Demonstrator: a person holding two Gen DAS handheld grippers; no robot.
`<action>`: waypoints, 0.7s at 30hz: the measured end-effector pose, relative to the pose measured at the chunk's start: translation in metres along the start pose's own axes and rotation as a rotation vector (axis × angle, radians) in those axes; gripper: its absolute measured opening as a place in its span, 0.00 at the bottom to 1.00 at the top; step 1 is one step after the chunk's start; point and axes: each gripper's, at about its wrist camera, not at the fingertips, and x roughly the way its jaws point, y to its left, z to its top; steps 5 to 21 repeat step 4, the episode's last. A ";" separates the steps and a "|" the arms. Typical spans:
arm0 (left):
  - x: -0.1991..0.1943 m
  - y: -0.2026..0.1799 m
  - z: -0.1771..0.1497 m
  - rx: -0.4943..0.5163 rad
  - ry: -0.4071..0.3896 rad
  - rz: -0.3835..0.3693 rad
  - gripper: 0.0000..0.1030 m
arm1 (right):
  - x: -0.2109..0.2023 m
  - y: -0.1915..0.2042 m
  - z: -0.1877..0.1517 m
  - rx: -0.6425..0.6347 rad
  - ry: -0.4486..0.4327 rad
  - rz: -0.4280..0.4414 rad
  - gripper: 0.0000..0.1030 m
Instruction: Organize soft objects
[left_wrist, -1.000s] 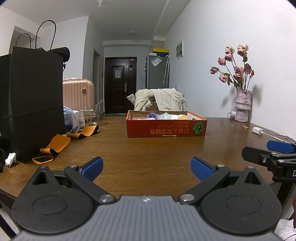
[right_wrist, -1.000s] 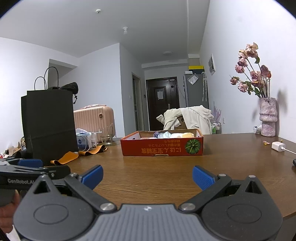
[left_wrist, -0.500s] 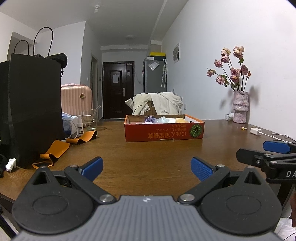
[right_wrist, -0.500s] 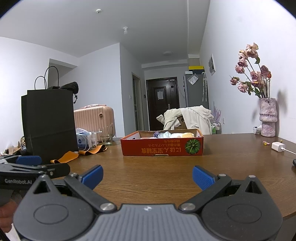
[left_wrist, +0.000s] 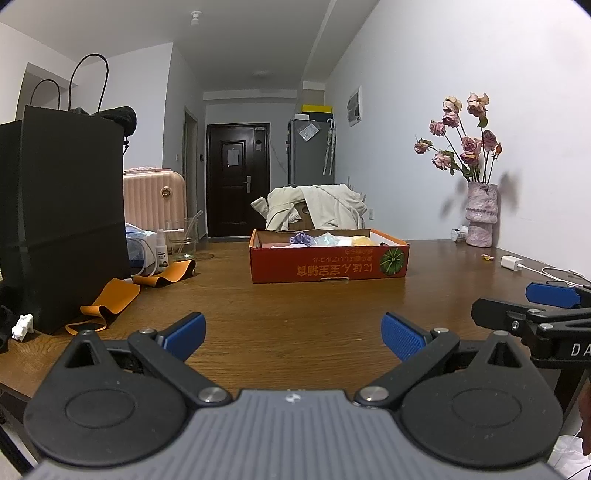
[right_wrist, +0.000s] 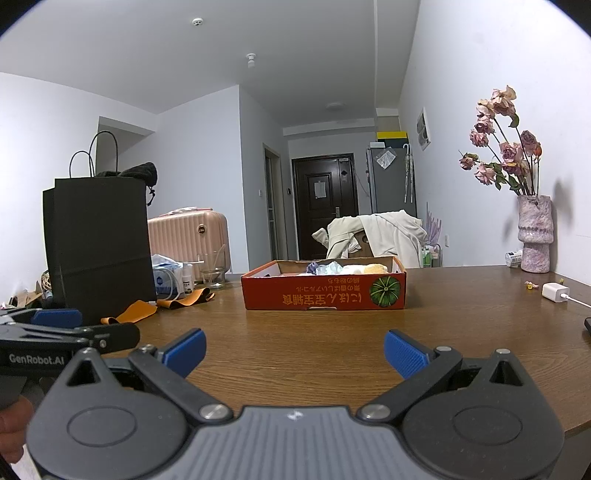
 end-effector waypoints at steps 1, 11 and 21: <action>0.000 0.000 0.000 0.000 0.001 0.000 1.00 | 0.000 0.000 0.000 0.000 0.000 0.000 1.00; 0.000 0.000 0.000 -0.005 -0.002 0.003 1.00 | -0.001 0.000 0.000 0.001 0.000 0.000 1.00; 0.000 0.000 0.000 -0.005 -0.002 0.003 1.00 | -0.001 0.000 0.000 0.001 0.000 0.000 1.00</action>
